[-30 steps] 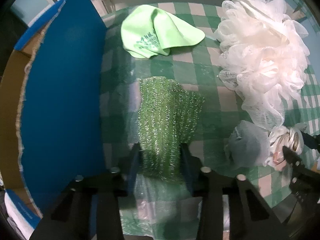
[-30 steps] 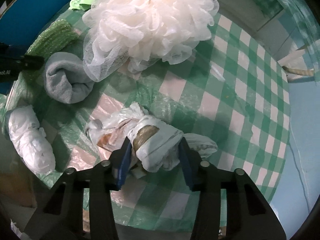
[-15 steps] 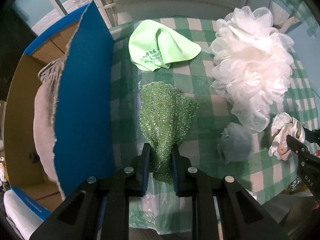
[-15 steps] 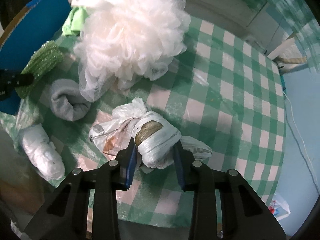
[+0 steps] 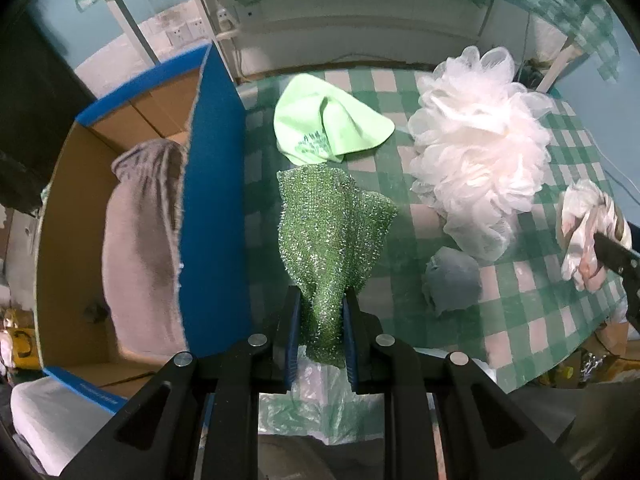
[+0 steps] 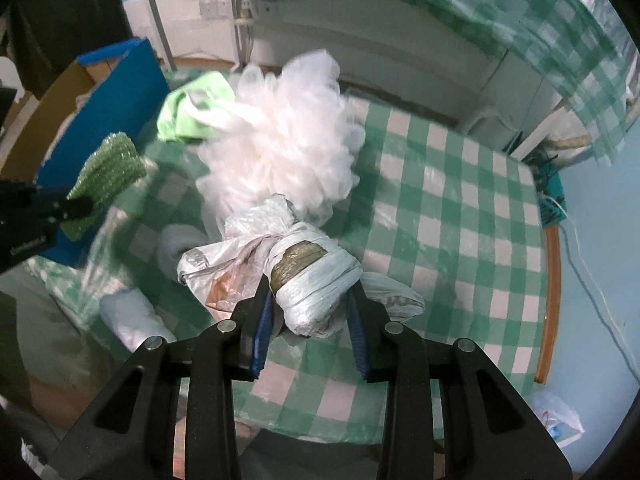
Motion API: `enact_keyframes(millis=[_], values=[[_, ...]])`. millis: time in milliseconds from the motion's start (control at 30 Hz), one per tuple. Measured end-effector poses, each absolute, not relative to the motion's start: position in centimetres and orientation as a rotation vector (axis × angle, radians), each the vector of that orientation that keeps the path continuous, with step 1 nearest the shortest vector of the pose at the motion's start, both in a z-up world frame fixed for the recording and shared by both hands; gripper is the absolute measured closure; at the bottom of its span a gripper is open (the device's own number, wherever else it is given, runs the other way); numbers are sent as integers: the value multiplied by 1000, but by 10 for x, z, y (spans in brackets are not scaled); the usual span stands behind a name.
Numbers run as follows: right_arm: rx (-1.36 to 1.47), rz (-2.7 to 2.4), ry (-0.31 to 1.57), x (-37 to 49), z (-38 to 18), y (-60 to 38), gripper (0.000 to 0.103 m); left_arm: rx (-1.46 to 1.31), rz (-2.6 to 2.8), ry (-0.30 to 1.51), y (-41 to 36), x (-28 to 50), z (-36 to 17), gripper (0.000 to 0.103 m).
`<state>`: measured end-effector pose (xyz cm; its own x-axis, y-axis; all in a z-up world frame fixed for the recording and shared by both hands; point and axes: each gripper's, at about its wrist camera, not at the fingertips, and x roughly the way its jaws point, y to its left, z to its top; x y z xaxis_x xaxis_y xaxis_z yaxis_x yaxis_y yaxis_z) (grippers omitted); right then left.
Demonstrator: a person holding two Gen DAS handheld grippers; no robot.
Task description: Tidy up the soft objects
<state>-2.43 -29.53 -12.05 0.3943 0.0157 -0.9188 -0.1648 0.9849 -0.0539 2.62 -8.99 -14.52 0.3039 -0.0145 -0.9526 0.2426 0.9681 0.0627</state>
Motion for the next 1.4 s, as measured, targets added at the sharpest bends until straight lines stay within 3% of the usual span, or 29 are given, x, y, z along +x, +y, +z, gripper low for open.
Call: enact_keyframes(millis=[833, 1400], values=[[-130, 189, 993, -10, -46, -253, 70, 229, -178, 1087, -69, 8, -76, 84], [-158, 280, 968, 8, -36, -188, 70, 181, -99, 1040, -17, 8, -62, 84]])
